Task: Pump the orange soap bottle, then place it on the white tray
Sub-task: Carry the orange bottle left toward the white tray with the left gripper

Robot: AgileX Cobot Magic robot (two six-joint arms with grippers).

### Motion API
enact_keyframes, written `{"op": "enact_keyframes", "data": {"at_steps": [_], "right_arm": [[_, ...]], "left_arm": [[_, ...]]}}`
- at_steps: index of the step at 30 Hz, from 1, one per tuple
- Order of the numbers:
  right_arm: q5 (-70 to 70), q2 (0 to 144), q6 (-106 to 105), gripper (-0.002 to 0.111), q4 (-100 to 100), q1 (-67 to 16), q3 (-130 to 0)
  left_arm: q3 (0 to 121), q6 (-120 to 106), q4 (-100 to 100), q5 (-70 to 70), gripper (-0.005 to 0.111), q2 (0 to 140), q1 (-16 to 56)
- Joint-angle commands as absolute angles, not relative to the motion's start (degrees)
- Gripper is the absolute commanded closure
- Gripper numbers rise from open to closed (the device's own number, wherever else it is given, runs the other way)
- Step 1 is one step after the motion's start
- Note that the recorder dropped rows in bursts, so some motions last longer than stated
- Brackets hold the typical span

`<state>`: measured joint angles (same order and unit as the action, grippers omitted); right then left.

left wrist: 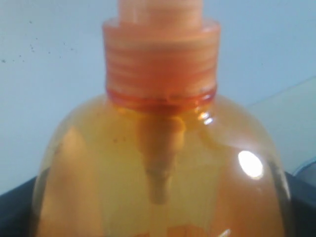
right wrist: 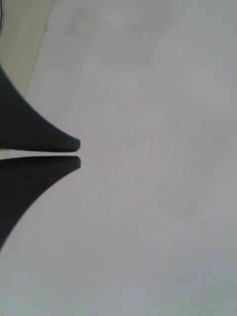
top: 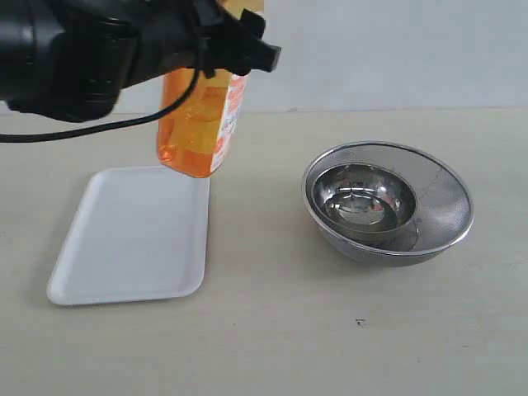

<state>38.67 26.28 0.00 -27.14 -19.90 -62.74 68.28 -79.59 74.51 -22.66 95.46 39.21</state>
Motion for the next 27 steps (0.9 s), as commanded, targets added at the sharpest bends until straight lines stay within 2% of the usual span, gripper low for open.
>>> {"op": "enact_keyframes", "data": {"at_steps": [1, 6, 9, 13, 22, 27], "right_arm": [[38.1, 25.9, 0.0, 0.108, -27.6, -20.0, -62.6], [38.1, 25.9, 0.0, 0.108, -27.6, -20.0, -62.6], [37.9, 25.9, 0.0, 0.108, -27.6, -20.0, -62.6], [33.9, 25.9, 0.0, 0.108, -27.7, -20.0, -62.6], [31.8, 25.9, 4.6, 0.108, -27.7, -20.0, -62.6], [31.9, 25.9, 4.6, 0.108, -27.5, -20.0, -62.6]], "left_arm": [[64.7, -80.5, 67.6, -15.7, 0.102, 89.4, 34.3], [61.9, -80.5, 66.3, -12.0, 0.102, 85.1, 29.8], [60.2, -80.5, 65.9, -4.0, 0.102, 82.8, 24.1], [58.2, -80.5, 66.4, 1.5, 0.102, 82.7, 20.0], [57.2, -94.6, 59.9, 0.6, 0.102, 82.7, 16.6], [57.2, -85.7, 64.0, -3.2, 0.102, 82.7, 16.5]]}}
